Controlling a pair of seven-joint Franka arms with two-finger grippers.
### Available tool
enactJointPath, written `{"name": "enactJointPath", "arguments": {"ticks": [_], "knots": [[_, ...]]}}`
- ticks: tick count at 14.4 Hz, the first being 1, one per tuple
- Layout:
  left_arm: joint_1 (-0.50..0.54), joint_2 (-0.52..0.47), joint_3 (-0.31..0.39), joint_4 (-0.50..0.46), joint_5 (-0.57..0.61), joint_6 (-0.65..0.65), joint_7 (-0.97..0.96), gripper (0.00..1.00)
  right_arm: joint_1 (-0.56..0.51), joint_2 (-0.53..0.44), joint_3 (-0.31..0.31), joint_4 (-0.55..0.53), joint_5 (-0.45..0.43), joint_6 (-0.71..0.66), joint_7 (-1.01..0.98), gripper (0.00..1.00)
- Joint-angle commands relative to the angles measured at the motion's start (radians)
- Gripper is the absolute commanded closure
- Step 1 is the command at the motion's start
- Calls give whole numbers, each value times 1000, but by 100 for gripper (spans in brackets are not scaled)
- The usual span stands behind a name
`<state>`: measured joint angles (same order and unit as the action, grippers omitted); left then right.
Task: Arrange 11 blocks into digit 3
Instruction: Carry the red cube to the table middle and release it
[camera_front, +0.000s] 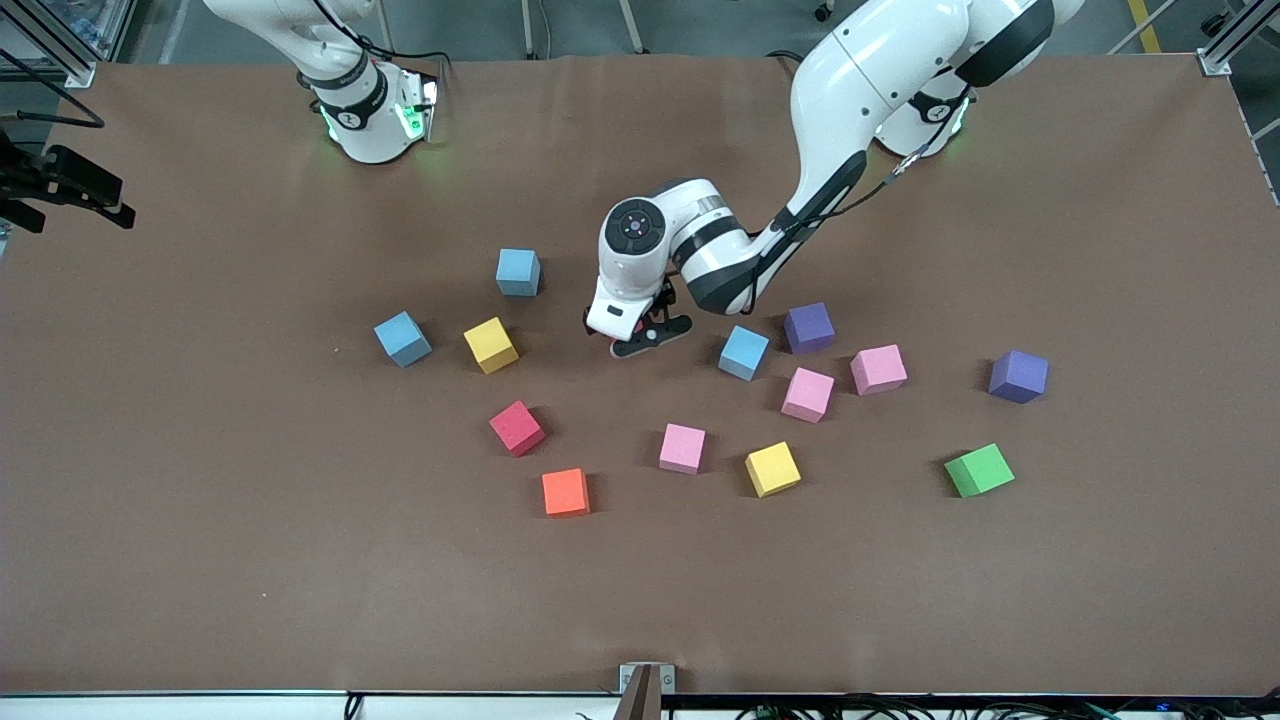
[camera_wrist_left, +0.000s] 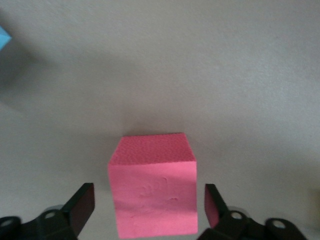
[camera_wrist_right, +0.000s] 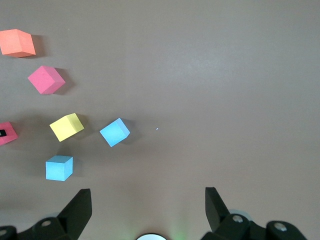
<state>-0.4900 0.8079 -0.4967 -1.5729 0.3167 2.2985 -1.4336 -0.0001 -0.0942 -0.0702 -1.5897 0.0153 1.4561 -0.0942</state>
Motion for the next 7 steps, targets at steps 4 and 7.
{"name": "enactJointPath", "arguments": {"ticks": [4,7], "knots": [[8,-76,-6,-74,73,-19,110,71,-3,-13,-2,13,-5,-5,-15,0],[10,-142,-31,-156,73,-17,208,71,-8,-4,-3,14,-6,1,-10,0]]}}
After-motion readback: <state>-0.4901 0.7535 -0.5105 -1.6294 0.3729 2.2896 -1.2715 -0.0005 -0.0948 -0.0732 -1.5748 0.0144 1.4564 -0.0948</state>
